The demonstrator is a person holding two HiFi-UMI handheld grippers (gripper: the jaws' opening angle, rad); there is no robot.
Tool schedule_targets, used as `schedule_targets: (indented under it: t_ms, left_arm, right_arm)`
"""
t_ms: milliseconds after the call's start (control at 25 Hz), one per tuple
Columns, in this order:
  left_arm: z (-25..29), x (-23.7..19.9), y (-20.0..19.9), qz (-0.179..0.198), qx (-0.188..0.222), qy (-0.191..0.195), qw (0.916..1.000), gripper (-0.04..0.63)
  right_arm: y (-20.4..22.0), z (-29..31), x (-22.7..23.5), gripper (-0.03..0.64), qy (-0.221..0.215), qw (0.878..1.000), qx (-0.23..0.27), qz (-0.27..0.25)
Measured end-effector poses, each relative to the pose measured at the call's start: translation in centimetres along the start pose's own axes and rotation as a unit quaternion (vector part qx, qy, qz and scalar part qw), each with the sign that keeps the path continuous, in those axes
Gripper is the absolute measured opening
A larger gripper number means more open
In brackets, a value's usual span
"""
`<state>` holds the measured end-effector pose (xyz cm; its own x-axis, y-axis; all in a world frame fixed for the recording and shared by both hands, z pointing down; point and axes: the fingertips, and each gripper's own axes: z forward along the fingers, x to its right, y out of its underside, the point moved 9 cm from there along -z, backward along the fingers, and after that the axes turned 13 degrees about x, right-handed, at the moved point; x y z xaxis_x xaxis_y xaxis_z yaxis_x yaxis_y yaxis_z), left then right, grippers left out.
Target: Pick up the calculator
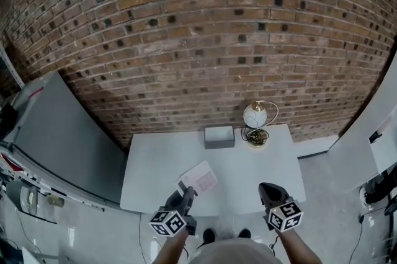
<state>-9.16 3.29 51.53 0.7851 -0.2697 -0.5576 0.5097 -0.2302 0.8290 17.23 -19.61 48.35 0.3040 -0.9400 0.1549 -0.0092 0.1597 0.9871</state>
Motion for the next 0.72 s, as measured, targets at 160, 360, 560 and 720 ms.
schedule_targets:
  t_ms: [160,360,560,720]
  left_arm:
    - [0.1,0.5,0.0,0.002,0.004,0.000,1.0000,0.110]
    - [0.4,1.0,0.0,-0.001,0.010,-0.001,1.0000,0.109]
    - [0.6,1.1,0.0,-0.012,0.018,-0.005,0.9998,0.107]
    - [0.7,1.3,0.1,-0.013,0.020,-0.006,0.9997,0.107]
  right_arm:
    - [-0.3,-0.1,0.6,0.011,-0.003,1.000,0.003,-0.001]
    - [-0.9,-0.6,1.2,0.011,0.000,1.000,0.004,-0.003]
    - [-1.1,-0.8,1.4,0.011,0.000,1.000,0.006,-0.005]
    - [-1.0,-1.0,1.8,0.011,-0.002,1.000,0.007,-0.006]
